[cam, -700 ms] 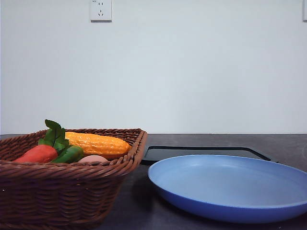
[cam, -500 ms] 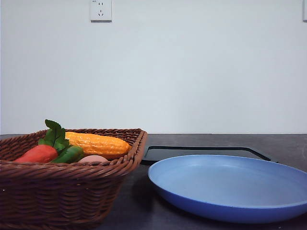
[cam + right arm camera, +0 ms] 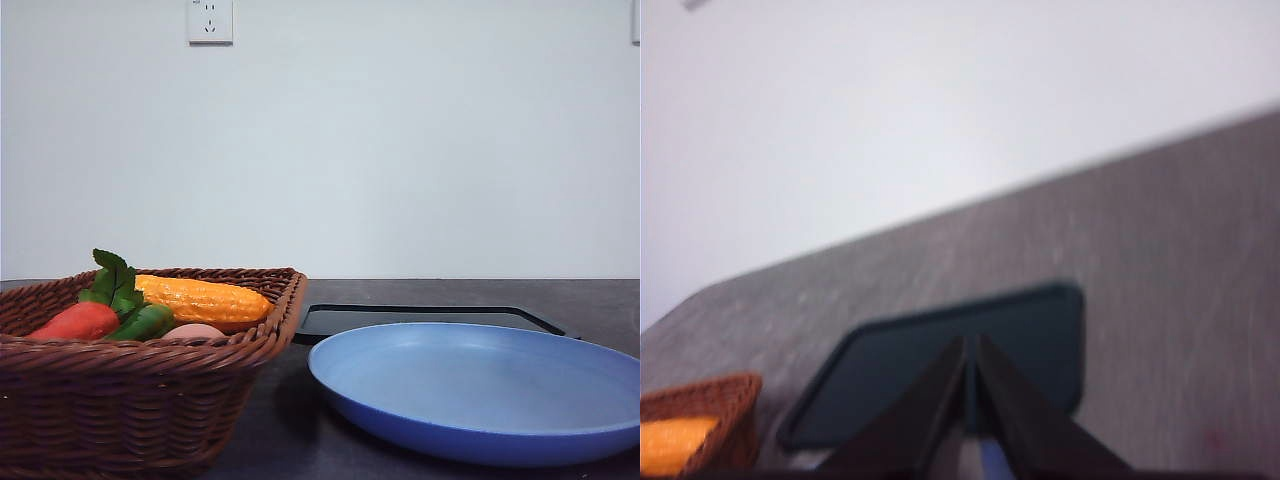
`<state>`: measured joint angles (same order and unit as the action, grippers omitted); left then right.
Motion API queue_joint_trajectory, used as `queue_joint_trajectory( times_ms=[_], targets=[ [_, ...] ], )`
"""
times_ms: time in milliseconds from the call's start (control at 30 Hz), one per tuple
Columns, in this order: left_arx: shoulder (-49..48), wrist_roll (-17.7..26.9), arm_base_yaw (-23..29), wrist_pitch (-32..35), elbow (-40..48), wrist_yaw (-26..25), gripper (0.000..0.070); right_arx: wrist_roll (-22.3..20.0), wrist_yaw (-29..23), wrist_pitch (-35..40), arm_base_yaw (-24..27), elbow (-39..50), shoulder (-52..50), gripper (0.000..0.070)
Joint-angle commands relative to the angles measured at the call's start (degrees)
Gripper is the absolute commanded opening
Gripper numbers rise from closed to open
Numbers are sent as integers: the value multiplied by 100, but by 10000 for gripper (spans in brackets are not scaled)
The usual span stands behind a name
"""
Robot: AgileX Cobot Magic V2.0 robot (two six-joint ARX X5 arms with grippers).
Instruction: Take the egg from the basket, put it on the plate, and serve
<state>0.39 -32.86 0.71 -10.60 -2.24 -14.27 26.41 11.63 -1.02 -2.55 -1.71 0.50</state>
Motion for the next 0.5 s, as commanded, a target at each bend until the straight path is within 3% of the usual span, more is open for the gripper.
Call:
queue_joint_trajectory(
  times_ms=[0,167,467],
  targets=[
    [56,-394,-4,-56,-84,-95,0,322,-72,-286,5,-195,97,0],
    [540,-320,-4,-187,-540,-101,0,317,-104,-872,11,-619,631,0],
    [2069,630,-4,-802,-1736,-789,0,88,214,-1646,11,-1779,2173,0]
  ],
)
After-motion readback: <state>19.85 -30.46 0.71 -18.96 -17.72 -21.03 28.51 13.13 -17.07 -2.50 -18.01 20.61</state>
